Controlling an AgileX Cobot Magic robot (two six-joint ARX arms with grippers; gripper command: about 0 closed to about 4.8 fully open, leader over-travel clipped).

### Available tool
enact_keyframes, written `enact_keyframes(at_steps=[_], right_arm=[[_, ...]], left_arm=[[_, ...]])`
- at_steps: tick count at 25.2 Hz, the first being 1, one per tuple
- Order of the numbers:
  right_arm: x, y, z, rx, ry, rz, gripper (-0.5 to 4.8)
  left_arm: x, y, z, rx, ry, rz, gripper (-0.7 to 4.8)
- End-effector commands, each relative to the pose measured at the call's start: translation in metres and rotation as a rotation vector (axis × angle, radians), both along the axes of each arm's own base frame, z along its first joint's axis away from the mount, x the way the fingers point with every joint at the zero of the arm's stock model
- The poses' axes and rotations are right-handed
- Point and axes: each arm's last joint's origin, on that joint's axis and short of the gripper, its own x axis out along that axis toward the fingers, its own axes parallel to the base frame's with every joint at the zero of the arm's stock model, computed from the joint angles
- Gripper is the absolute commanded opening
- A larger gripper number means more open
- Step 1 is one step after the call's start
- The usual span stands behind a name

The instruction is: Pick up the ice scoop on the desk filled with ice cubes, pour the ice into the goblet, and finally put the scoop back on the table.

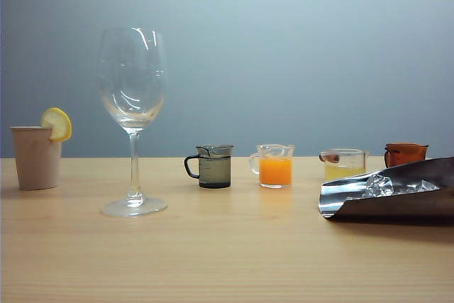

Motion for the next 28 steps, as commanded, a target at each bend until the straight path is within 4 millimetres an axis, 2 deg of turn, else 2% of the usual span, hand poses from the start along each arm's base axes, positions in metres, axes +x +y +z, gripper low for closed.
enact_keyframes(at_steps=[1,3,4,5,6,7,13,17,28], right_arm=[[-0.001,-0.004,-0.011,0.074,-0.011,-0.022,-0.01],[-0.001,-0.008,-0.022,0.117,0.019,-0.019,0.09],[0.000,-0.009,-0.023,0.122,0.027,-0.016,0.64],[0.000,-0.010,-0.024,0.126,0.035,-0.020,1.70],[-0.001,-0.011,-0.025,0.129,0.038,-0.019,3.12],[-0.001,-0.012,-0.025,0.130,0.039,-0.025,3.75],[0.003,-0.015,-0.029,0.155,0.081,-0.009,3.76],[0.012,-0.017,-0.033,0.171,0.116,0.010,3.59],[0.048,-0.024,-0.048,0.205,0.158,0.085,3.68]], left_arm=[[0.000,0.000,0.002,-0.001,-0.012,0.001,-0.06],[0.000,0.000,0.002,-0.001,-0.012,0.001,-0.06],[0.000,0.000,0.002,-0.001,-0.012,0.001,-0.06],[0.000,0.000,0.002,-0.001,-0.012,0.001,-0.06],[0.000,0.000,0.002,-0.001,-0.012,0.001,-0.06],[0.000,0.000,0.002,-0.001,-0.011,0.001,-0.06],[0.002,-0.001,0.001,0.003,-0.004,0.003,-0.06],[0.004,-0.002,0.001,0.000,-0.009,0.002,-0.06],[0.006,-0.002,0.002,-0.003,-0.016,0.002,-0.06]])
